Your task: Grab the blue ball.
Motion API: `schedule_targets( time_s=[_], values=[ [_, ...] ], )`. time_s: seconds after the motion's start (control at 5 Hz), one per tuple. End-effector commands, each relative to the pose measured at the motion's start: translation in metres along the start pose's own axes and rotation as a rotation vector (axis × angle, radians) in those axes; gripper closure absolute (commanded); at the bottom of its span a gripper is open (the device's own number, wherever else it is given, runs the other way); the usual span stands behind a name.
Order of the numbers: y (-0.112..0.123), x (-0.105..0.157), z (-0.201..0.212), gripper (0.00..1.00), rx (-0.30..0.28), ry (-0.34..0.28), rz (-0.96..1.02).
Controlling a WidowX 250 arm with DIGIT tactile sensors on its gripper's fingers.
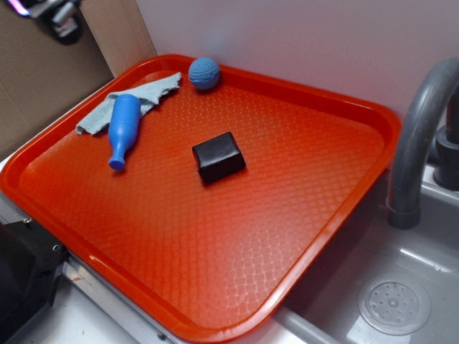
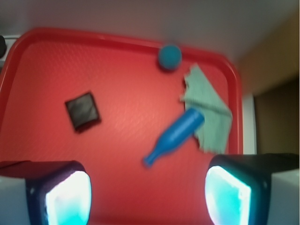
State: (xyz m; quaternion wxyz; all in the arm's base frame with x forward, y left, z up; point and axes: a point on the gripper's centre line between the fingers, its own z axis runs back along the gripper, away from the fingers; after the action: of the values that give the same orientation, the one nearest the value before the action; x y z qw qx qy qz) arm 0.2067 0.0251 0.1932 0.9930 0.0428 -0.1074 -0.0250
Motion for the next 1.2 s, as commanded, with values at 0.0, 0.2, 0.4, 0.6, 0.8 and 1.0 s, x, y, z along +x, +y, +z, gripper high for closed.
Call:
schedule_targets(
  time_s=[0.0, 0.2, 0.4, 0.6, 0.8, 1.0],
  values=[
    [0.014, 0.016, -0.013, 0.0, -0.041, -0.074, 0.084],
    [0.014, 0.016, -0.013, 0.0, -0.041, -0.074, 0.084],
    [0.014, 0.016, -0.013, 0.0, -0.041, -0.074, 0.084],
    [0.014, 0.016, -0.013, 0.0, -0.041, -0.074, 0.084],
    [0.024, 0.056, -0.064, 0.0, 0.076, -0.082, 0.08],
    [0.032, 0.088, -0.099, 0.0, 0.024, -0.109, -0.071]
  ],
)
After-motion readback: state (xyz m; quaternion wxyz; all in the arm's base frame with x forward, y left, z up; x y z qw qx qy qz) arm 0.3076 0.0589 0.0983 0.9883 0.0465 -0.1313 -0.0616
